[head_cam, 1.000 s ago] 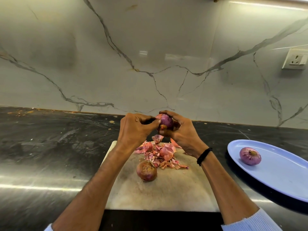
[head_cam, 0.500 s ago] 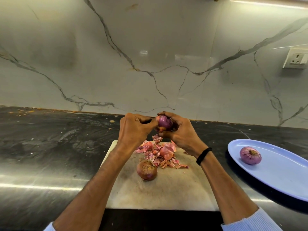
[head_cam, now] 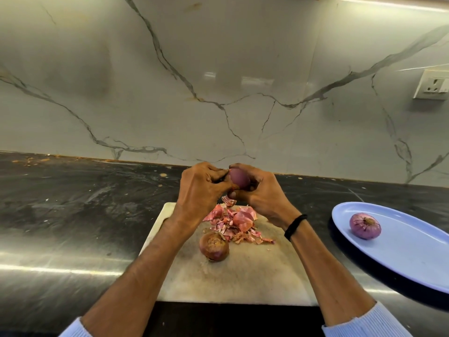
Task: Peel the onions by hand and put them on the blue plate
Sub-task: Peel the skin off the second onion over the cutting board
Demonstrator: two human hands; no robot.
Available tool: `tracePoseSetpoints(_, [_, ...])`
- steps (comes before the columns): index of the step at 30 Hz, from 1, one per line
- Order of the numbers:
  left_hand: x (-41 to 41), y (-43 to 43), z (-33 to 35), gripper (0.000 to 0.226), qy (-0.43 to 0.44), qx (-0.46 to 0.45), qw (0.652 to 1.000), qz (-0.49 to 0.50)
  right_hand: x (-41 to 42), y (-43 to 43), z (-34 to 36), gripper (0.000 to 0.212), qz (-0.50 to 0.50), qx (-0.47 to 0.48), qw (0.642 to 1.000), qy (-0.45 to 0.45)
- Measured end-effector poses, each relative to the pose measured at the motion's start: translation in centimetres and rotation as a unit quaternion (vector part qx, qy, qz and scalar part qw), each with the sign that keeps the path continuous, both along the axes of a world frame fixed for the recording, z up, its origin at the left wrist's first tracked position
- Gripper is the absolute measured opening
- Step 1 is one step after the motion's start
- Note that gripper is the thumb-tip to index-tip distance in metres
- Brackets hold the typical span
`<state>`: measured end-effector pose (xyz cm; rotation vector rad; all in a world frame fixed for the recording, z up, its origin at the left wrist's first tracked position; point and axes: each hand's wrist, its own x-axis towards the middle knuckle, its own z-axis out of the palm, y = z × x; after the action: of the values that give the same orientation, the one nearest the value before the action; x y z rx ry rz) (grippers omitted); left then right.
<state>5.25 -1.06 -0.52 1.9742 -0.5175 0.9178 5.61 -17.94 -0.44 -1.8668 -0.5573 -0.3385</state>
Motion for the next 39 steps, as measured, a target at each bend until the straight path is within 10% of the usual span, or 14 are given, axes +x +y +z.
tracePoseSetpoints(11, [-0.4,0.4,0.9,0.018,0.102,-0.123,0.987,-0.016,-0.4,0.2,0.1,0.063,0.025,0.047,0.998,0.029])
tracePoseSetpoints(20, [-0.3,0.7,1.5,0.002,0.259,-0.386,0.881,-0.086,-0.2,-0.1,0.5,0.064,0.089,0.153,0.981,0.073])
tracePoseSetpoints(27, [0.5,1.4,0.2,0.019,0.216,-0.159,0.963,0.04,0.1,-0.6,0.5,0.066,0.142,0.232,0.946,0.174])
tracePoseSetpoints(33, [-1.3,0.3,1.6,0.012,0.233,-0.234,0.927,-0.176,0.0,-0.1,0.6,0.049,0.133,0.262,0.937,0.186])
tracePoseSetpoints(39, [-1.0,0.3,1.4,0.024,0.228,-0.245,0.923,-0.191,0.5,-0.5,0.5,0.052,0.102,0.276,0.946,0.136])
